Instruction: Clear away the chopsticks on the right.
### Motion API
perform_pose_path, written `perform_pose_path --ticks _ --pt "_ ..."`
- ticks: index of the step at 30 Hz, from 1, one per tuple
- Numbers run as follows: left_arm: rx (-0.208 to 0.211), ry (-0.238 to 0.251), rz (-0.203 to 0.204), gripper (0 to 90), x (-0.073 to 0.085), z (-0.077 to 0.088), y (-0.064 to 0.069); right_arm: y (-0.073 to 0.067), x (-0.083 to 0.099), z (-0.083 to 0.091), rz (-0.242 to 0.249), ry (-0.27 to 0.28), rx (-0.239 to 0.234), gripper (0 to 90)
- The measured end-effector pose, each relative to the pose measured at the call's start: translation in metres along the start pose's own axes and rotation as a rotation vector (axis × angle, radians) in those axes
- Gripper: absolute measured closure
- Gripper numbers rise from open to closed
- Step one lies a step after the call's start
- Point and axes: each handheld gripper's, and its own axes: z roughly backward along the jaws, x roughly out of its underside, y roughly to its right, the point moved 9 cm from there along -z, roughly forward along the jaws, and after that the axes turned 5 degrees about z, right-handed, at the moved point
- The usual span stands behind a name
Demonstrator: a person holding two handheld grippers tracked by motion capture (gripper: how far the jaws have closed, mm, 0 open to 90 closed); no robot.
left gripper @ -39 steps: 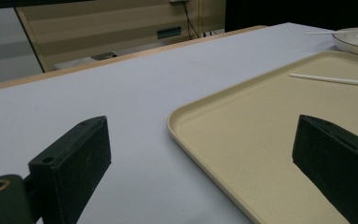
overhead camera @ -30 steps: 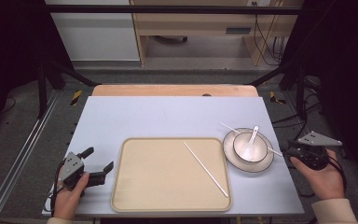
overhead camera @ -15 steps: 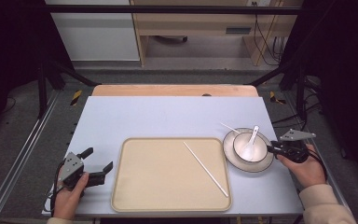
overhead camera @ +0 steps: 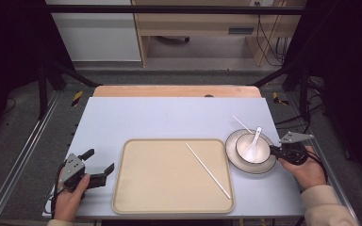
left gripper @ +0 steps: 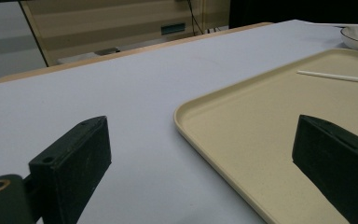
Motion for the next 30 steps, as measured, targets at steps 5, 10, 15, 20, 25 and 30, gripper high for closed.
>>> perform_pose_path --ticks 5,10,15,20,25,30 --pt "-0.001 0.0 -0.003 4.1 -0.001 0.001 0.0 0.003 -0.004 0.008 -0.042 0.028 0.05 84.1" --pt "-0.005 -0.002 -0.002 4.1 0.0 0.001 -0.001 0.021 -0.009 0.027 -0.112 0.06 0.204 84.1" --pt "-0.004 -0.001 -0.004 4.1 0.0 0.002 -0.001 0.026 -0.022 0.054 -0.175 0.126 0.284 84.1" --pt "-0.004 0.003 -0.007 4.1 -0.001 0.002 -0.001 0.002 -0.052 0.078 -0.146 0.201 0.281 84.0" --pt "-0.007 0.003 -0.011 4.1 -0.001 0.003 -0.002 -0.039 -0.079 0.086 -0.103 0.237 0.237 84.0" --pt "-0.009 0.005 -0.01 4.1 -0.002 0.004 -0.004 -0.075 -0.092 0.079 -0.079 0.245 0.185 84.0"
